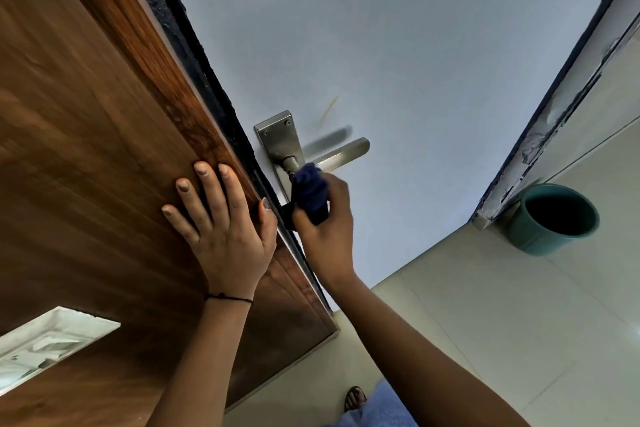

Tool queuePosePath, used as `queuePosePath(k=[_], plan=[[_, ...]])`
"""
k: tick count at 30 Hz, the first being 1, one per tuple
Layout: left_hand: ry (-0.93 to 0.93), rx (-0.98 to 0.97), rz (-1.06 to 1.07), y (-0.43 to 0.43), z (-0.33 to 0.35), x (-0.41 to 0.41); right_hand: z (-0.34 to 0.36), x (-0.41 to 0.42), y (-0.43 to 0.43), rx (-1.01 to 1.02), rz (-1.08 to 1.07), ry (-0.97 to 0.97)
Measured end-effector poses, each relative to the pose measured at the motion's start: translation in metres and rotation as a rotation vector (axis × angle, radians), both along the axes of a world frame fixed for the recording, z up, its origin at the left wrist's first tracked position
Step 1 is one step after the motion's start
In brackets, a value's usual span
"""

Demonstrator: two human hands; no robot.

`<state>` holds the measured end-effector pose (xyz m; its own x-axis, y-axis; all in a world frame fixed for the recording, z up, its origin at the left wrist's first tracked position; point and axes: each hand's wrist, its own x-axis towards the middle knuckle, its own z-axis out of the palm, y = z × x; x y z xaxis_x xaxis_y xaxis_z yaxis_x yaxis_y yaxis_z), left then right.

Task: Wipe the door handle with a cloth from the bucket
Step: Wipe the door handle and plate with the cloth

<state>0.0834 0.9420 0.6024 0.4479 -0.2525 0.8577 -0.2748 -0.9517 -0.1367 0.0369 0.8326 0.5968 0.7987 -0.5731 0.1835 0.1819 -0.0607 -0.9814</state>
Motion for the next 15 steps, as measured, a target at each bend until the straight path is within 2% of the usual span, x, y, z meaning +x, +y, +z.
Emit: queuePosePath(k=[2, 5, 8, 10, 12, 15], plan=[[-0.004, 0.001, -0.006, 0.0, -0.001, -0.001, -0.002, 0.002, -0.003, -0.127, 0.032, -0.018], [0.005, 0.004, 0.005, 0.0, 0.0, 0.001, -0.005, 0.01, -0.025, -0.252, -0.105, -0.061], [0.006, 0.01, 0.008, 0.0, 0.0, 0.0, -0.006, 0.02, -0.054, -0.076, -0.301, -0.05], [0.01, 0.013, 0.006, -0.001, 0.001, 0.0, -0.007, 0.026, -0.057, 0.011, -0.325, -0.028], [0.01, 0.017, 0.01, -0.001, 0.001, 0.0, -0.009, 0.023, -0.039, -0.054, -0.286, -0.053], [0.006, 0.015, 0.007, 0.0, 0.001, 0.0, -0.016, 0.011, -0.002, -0.208, -0.066, -0.055]])
